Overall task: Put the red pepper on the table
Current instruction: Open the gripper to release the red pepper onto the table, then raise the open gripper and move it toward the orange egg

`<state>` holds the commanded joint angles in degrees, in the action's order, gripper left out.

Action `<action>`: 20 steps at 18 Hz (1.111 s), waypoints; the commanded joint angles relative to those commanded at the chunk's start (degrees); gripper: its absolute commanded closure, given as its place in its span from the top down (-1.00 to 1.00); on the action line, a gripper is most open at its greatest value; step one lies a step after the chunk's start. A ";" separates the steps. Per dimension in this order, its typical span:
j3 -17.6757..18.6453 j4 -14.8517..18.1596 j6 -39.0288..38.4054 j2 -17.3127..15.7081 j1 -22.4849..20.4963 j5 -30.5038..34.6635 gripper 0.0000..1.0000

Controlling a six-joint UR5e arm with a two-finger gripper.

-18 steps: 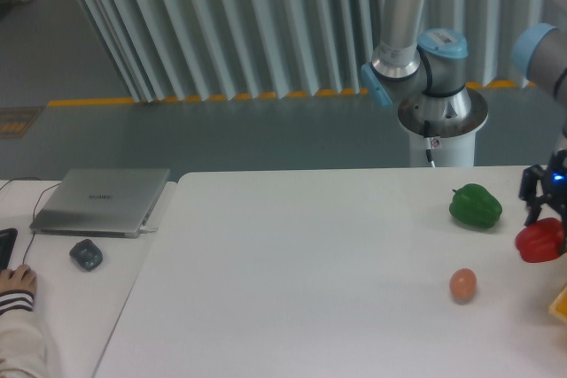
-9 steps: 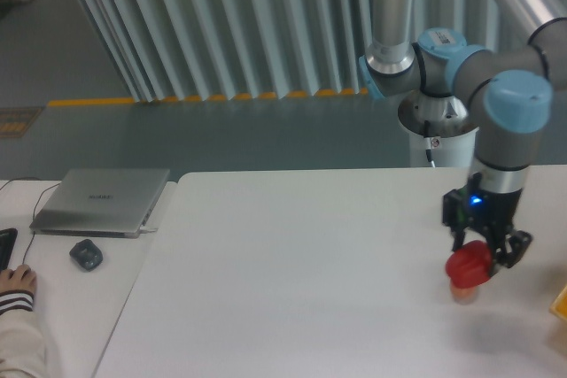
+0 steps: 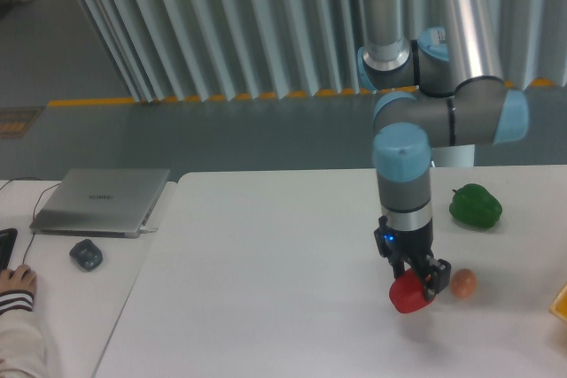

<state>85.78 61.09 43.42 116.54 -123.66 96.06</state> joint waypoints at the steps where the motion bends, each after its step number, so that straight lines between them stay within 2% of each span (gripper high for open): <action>1: 0.09 -0.18 -0.09 0.26 0.09 0.18 -0.03; 3: 0.18 -0.27 -0.18 0.44 1.14 2.62 -0.03; 6: 0.18 -0.27 -0.18 0.35 1.14 2.81 -0.02; 7: 0.09 -0.27 -0.18 0.35 1.14 2.81 0.10; 8: 0.09 -0.35 0.08 0.35 0.97 2.73 0.79; 9: 0.09 -0.35 0.35 0.27 0.88 2.64 1.00; 20: 0.18 -0.27 -0.18 0.61 0.97 2.81 1.00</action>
<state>85.96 60.82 43.24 117.16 -122.70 98.88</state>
